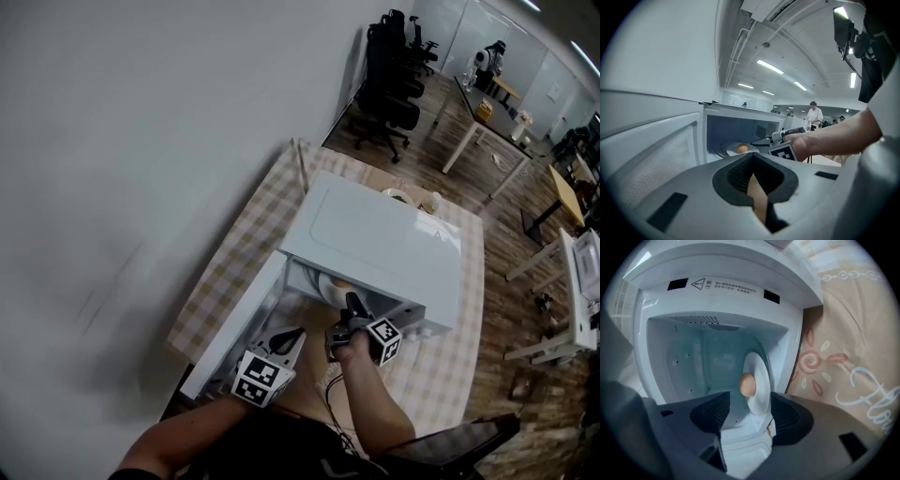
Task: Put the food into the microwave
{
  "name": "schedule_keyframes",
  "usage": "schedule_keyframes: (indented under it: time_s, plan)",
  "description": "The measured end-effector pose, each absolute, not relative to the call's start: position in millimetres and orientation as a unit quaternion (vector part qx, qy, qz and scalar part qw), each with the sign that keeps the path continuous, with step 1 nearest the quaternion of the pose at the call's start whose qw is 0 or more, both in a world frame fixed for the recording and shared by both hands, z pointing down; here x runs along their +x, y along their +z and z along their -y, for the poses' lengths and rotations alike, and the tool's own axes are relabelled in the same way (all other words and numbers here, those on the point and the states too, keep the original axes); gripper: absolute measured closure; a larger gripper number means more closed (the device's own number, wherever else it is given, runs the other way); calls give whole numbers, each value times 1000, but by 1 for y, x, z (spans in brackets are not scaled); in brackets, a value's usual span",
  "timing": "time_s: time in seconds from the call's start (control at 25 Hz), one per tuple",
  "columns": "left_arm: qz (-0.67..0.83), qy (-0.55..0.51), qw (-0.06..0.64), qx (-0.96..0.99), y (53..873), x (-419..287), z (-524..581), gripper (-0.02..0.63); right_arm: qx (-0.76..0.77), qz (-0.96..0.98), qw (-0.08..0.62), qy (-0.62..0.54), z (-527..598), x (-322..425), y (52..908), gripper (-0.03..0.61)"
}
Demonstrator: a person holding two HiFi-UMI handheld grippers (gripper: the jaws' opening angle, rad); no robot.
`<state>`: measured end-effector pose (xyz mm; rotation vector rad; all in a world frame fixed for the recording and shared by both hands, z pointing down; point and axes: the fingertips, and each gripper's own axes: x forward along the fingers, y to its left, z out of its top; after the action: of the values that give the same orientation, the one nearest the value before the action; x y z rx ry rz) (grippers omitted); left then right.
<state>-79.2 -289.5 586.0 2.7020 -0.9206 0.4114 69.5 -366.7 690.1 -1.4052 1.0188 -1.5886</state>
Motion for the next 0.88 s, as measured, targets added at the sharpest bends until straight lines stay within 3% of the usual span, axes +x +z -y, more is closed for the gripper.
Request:
schedule_keyframes:
  time_s: [0.88]
  plan:
    - [333, 143, 129, 923, 583, -96, 298, 606, -552, -426, 369, -614, 399, 65, 679, 291]
